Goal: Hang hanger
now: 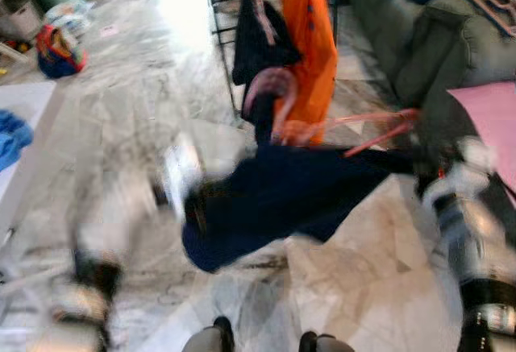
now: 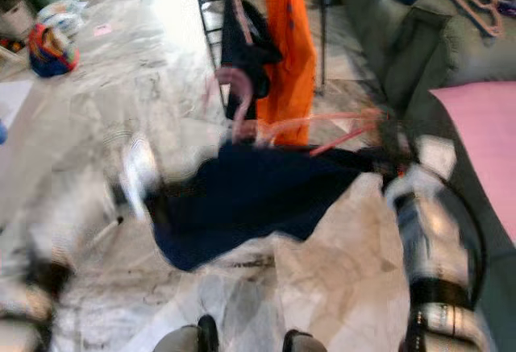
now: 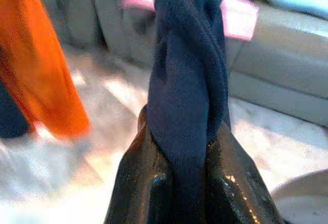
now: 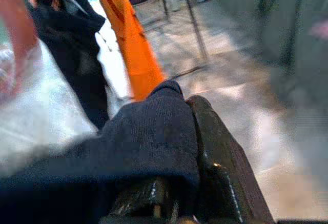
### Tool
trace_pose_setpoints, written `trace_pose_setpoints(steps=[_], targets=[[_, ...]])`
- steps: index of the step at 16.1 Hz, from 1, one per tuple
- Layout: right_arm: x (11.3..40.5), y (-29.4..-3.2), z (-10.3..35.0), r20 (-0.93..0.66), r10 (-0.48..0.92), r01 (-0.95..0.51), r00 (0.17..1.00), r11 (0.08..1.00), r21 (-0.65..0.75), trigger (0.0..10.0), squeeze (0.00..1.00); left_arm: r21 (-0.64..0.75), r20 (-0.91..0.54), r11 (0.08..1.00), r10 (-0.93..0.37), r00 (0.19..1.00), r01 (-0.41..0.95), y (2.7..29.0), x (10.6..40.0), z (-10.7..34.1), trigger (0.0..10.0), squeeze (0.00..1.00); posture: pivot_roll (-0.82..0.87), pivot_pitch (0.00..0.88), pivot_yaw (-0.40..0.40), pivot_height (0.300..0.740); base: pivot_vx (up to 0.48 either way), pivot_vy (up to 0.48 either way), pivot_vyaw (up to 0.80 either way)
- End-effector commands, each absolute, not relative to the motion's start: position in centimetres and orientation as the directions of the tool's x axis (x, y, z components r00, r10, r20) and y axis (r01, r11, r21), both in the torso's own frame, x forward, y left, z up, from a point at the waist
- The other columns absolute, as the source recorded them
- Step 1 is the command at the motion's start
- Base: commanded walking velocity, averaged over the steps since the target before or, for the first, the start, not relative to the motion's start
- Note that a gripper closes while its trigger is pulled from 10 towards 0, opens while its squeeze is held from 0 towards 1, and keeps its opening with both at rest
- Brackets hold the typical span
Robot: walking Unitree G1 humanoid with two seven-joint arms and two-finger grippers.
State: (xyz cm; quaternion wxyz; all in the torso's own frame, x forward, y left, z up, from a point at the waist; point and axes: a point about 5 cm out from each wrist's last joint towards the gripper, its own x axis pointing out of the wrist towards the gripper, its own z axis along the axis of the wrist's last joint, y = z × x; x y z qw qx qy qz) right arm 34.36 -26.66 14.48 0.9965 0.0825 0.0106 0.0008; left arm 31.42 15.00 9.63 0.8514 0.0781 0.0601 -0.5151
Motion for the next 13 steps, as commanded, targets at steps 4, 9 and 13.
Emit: trace_pose_setpoints(steps=[4,9,13], targets=[[34.8,-27.0,15.2,-0.002,-0.068,0.068,0.998,0.997,0.032,0.0,0.0,0.121,-0.206,0.575,-0.782,0.588,0.809,16.7,31.9,9.0,10.0,0.0,-0.04,0.208,0.023,0.74,0.0,0.0,0.0],[34.8,-26.9,14.5,-0.065,-0.063,0.065,0.996,0.997,0.039,0.0,0.0,0.169,-0.121,0.635,-0.746,0.655,0.754,16.3,32.3,9.5,10.0,0.0,-0.04,0.217,0.009,0.74,0.0,0.0,0.0],[34.8,-27.9,12.5,-0.193,-0.084,0.096,0.978,0.994,0.055,0.0,0.0,0.118,-0.093,0.499,-0.855,0.51,0.858,15.1,31.4,9.8,10.0,0.0,-0.05,0.23,0.0,0.74,0.0,0.0,0.0]])
